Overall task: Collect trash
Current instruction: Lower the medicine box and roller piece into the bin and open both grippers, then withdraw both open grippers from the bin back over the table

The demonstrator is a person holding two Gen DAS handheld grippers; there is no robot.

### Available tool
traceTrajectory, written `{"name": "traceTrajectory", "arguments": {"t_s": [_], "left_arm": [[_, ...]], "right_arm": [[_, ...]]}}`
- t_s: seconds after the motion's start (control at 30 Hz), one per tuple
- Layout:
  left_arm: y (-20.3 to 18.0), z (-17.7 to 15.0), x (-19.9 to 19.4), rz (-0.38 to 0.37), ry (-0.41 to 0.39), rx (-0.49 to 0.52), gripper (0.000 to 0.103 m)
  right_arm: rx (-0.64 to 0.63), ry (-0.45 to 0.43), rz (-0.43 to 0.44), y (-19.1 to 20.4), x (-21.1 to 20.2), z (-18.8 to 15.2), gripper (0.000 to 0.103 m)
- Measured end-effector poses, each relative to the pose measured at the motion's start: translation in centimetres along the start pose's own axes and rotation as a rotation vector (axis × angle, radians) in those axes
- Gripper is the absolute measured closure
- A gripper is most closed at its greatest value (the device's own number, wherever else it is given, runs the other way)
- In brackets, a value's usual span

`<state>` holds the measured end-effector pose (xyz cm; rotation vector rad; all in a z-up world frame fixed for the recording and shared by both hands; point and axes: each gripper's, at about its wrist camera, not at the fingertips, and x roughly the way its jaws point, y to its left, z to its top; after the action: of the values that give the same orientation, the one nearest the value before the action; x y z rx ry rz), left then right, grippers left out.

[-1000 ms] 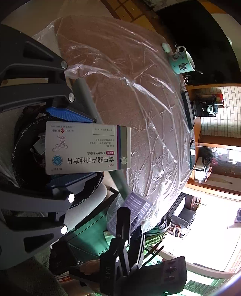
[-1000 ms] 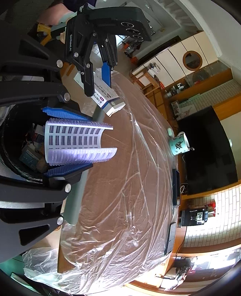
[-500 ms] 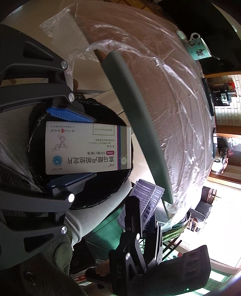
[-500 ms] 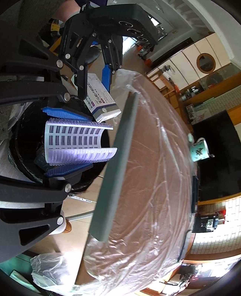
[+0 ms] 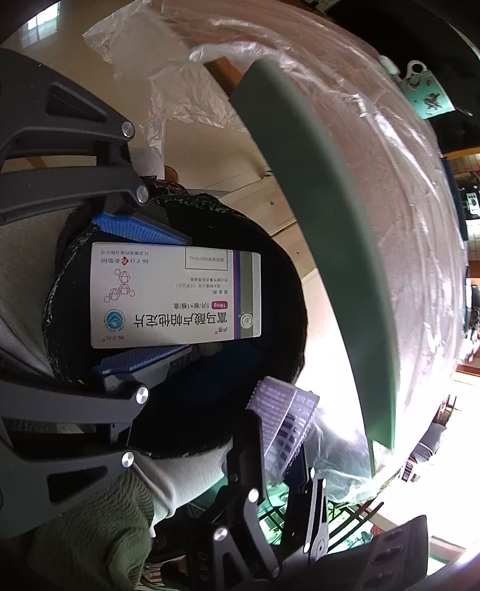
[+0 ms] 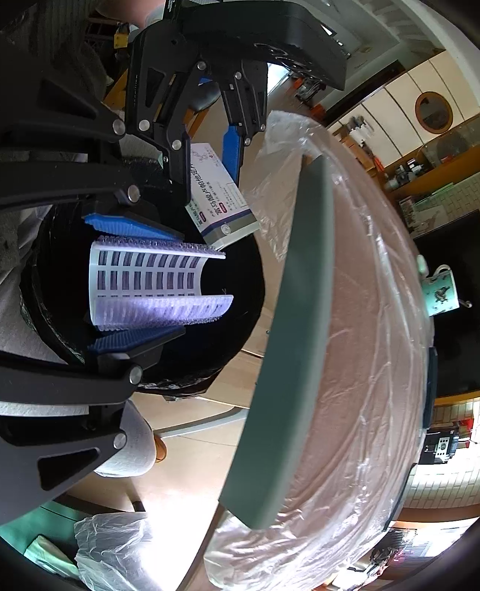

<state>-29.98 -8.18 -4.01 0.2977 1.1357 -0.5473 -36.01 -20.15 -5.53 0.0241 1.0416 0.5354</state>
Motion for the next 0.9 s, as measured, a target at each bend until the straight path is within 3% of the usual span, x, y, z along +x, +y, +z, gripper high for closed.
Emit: {"name": "traceTrajectory", "arguments": {"t_s": [0.5,0.53,0.57,0.63,0.7,0.77,0.83,0.87,0.9], "left_arm": [[0.1,0.0,3.1,0.017,0.037,0.000,0.049],[0.2,0.0,3.2,0.011,0.035,0.000,0.043],[0.4,-0.1,3.3,0.013,0.035,-0.003,0.030],[0.8,-0.3,3.2,0.016,0.030,-0.014,0.026],[1.3,-0.1,2.5,0.002,0.037,-0.036,0.026],[2.0,0.6,0.1,-0.076,0.005,-0.073,0.026],[2.4,2.0,-2.9,-0.122,-0.069,-0.081,0.026],[2.8,2.8,-4.6,-0.126,-0.117,-0.080,0.026],[3.3,4.0,-6.5,-0.118,-0.182,-0.082,0.019]], "right_arm": [[0.005,0.060,-0.021,-0.8,2.7,-1.2,0.059],[0.007,0.060,-0.019,-0.7,2.6,-1.1,0.053],[0.018,0.056,-0.021,-0.9,2.5,-1.2,0.037],[0.054,0.039,-0.021,-1.4,2.0,-1.2,0.027],[0.073,0.040,-0.022,-1.8,1.1,-0.9,0.027],[0.062,0.001,-0.015,-1.6,-0.9,-0.1,0.027],[0.028,-0.083,-0.017,-1.5,-3.9,1.6,0.027],[0.017,-0.125,-0.029,-1.6,-5.2,2.6,0.021],[0.017,-0.188,-0.056,-2.2,-6.8,4.3,0.016]]}}
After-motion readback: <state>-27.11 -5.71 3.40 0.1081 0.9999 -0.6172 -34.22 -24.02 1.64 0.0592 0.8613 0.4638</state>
